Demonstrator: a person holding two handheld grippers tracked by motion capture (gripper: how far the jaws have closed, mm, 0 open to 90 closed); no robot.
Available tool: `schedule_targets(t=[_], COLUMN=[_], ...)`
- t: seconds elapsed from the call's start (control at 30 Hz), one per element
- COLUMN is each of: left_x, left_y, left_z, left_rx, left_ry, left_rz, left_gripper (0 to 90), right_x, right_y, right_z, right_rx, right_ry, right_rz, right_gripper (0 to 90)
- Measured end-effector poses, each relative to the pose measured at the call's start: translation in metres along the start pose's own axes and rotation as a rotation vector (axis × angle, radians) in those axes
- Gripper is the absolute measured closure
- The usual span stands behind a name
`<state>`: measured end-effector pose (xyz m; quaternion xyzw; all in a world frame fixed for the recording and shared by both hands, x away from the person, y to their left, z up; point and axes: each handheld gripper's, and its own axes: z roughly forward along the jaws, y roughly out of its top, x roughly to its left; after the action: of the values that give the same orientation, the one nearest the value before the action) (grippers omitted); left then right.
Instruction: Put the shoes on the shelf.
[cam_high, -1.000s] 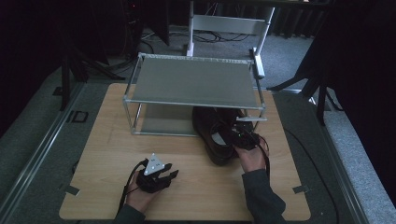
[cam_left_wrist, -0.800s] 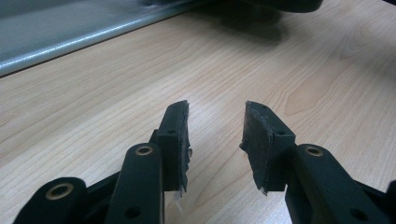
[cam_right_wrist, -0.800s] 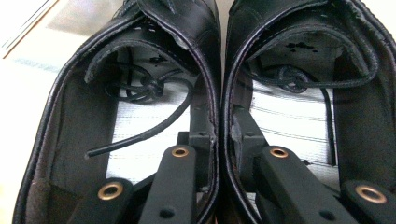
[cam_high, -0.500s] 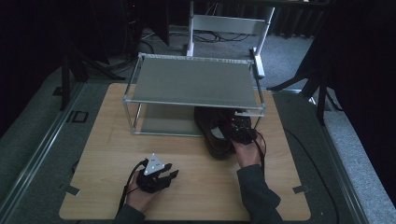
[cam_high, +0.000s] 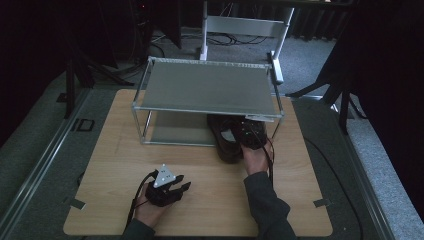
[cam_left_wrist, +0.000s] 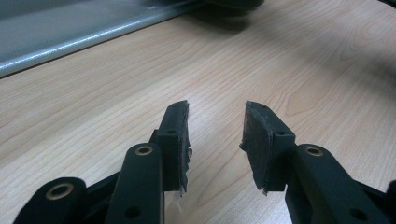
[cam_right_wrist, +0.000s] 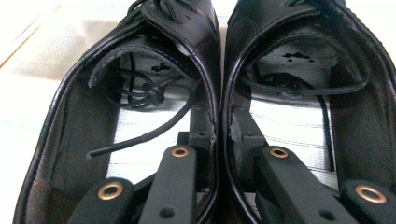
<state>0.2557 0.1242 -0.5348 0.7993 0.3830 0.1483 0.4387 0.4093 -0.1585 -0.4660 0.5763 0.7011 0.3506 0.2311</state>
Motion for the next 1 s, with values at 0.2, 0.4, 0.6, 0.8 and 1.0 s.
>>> schedule_targets(t=[0.2,0.4,0.6,0.8,1.0], left_x=[0.000,0.000,0.001,0.001,0.001], left_y=[0.000,0.000,0.001,0.001,0.001], left_z=[0.000,0.000,-0.002,-0.003,-0.003], left_rx=[-0.001,-0.003,-0.009,-0.011,-0.011], left_ry=[0.000,0.000,0.003,0.001,0.002], left_rz=[-0.002,-0.002,-0.002,-0.004,-0.005], left_gripper=[61.7,61.7,61.8,61.8,61.8], right_x=[0.003,0.005,0.009,0.014,0.015], right_y=[0.000,0.002,0.001,0.001,0.001], right_z=[0.008,0.013,0.021,0.024,0.028], right_rx=[-0.034,-0.052,-0.075,-0.112,-0.129], right_ry=[-0.023,-0.039,-0.058,-0.083,-0.088], right_rz=[0.018,0.034,0.039,0.030,0.041], right_gripper=[81.4,81.4,81.4,81.3,81.3])
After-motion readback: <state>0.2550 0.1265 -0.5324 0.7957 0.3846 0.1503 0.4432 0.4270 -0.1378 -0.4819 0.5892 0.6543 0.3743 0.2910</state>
